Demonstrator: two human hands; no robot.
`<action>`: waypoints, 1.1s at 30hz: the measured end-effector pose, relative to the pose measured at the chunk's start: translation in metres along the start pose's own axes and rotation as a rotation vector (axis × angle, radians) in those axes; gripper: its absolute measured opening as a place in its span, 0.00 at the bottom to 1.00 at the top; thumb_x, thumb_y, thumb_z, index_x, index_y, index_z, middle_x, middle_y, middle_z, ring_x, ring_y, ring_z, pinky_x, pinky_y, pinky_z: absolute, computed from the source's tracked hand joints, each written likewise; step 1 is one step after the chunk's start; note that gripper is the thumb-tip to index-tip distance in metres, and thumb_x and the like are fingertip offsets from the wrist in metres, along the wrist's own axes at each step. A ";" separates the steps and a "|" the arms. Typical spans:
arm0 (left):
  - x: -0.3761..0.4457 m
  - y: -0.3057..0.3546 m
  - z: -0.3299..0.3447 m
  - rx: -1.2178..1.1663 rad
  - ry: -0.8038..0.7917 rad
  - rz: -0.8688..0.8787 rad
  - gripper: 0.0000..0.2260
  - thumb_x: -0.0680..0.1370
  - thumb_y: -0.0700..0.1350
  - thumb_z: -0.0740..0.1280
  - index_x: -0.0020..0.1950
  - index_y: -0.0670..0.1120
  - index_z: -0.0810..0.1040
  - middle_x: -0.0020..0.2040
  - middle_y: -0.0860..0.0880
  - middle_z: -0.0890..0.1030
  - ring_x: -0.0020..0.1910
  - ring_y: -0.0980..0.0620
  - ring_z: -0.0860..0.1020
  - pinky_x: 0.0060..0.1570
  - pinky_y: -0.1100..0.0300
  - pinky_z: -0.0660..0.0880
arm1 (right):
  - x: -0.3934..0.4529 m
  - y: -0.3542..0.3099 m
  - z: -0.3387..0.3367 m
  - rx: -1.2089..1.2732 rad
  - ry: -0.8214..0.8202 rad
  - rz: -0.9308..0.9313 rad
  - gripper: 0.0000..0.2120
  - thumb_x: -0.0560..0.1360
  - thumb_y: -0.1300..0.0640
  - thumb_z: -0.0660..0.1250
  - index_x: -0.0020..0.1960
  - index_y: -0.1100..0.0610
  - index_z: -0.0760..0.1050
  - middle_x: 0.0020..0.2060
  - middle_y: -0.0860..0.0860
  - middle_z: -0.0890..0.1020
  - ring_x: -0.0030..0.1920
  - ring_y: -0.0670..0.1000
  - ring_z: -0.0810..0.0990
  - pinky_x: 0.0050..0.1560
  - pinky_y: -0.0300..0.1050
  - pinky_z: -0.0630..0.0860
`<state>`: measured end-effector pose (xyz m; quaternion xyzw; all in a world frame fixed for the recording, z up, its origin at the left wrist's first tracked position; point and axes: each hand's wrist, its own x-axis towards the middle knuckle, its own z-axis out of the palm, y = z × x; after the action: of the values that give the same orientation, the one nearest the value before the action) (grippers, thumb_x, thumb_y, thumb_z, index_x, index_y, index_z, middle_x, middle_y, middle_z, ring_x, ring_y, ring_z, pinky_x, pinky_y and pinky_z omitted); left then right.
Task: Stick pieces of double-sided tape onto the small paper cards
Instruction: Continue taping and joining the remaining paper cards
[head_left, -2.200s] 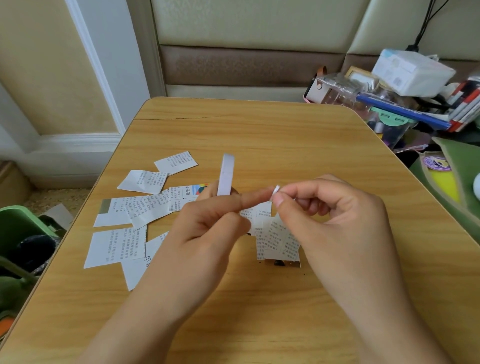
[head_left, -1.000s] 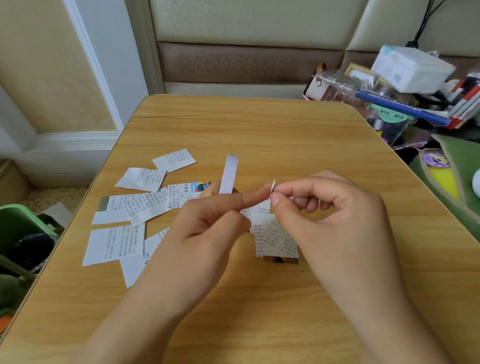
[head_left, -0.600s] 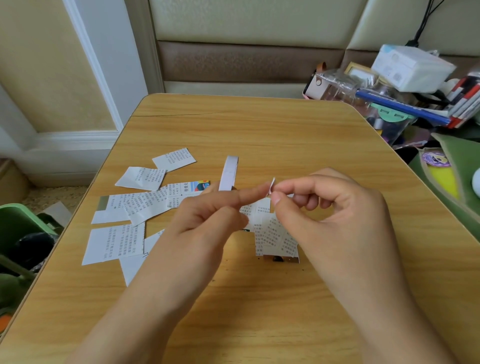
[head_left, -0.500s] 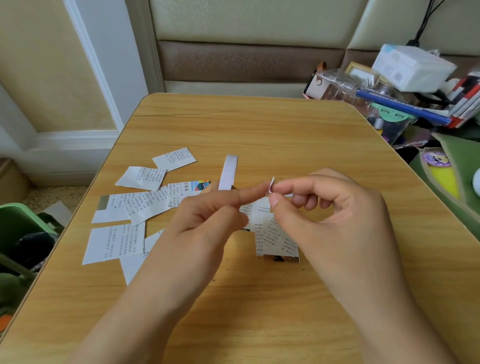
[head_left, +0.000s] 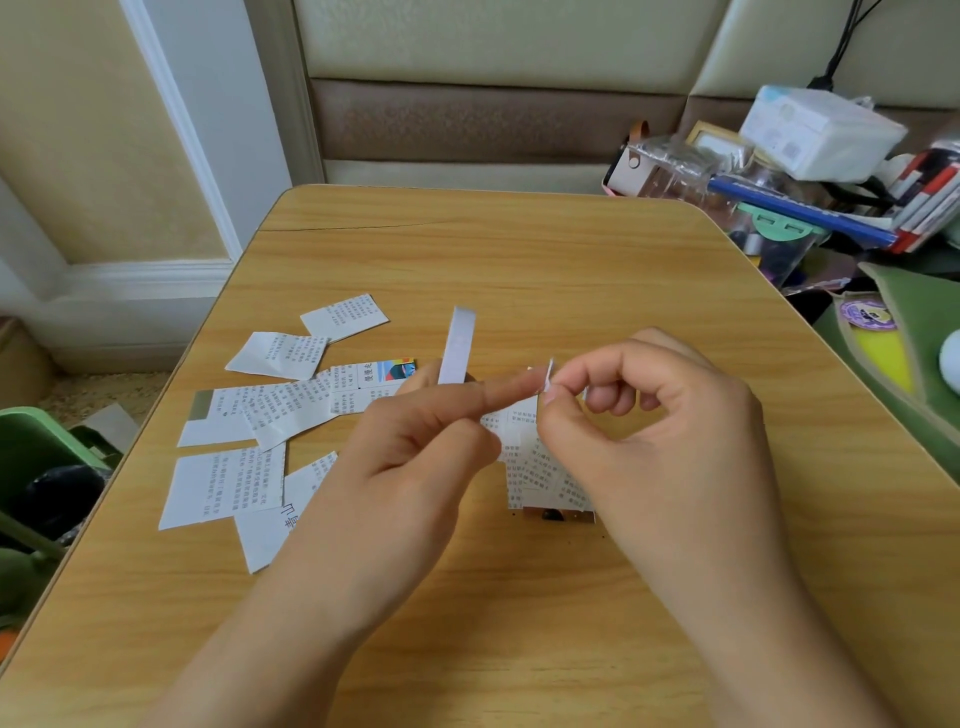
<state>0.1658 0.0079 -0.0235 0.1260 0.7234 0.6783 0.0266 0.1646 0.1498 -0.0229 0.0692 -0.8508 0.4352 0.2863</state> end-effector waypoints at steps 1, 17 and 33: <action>0.000 0.000 -0.001 -0.021 0.002 -0.004 0.17 0.64 0.48 0.63 0.46 0.64 0.83 0.44 0.52 0.81 0.43 0.65 0.74 0.52 0.67 0.65 | 0.001 0.001 -0.001 0.031 -0.017 0.018 0.04 0.64 0.59 0.70 0.31 0.52 0.77 0.29 0.44 0.72 0.35 0.42 0.72 0.38 0.26 0.66; 0.005 -0.007 -0.009 -0.122 0.117 -0.084 0.15 0.67 0.45 0.60 0.45 0.53 0.85 0.42 0.56 0.82 0.34 0.64 0.73 0.42 0.67 0.69 | 0.030 0.064 -0.017 -0.181 -0.156 0.349 0.08 0.72 0.62 0.68 0.35 0.53 0.79 0.31 0.44 0.74 0.30 0.38 0.71 0.31 0.27 0.67; 0.006 -0.003 -0.011 -0.204 0.141 -0.089 0.15 0.66 0.44 0.59 0.38 0.52 0.86 0.54 0.34 0.77 0.39 0.52 0.66 0.49 0.55 0.64 | 0.031 0.084 -0.011 -0.229 -0.161 0.399 0.06 0.77 0.58 0.66 0.47 0.53 0.82 0.33 0.41 0.77 0.31 0.39 0.73 0.30 0.25 0.66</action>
<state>0.1570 -0.0014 -0.0248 0.0423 0.6557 0.7536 0.0185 0.1133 0.2138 -0.0593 -0.0988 -0.9115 0.3769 0.1317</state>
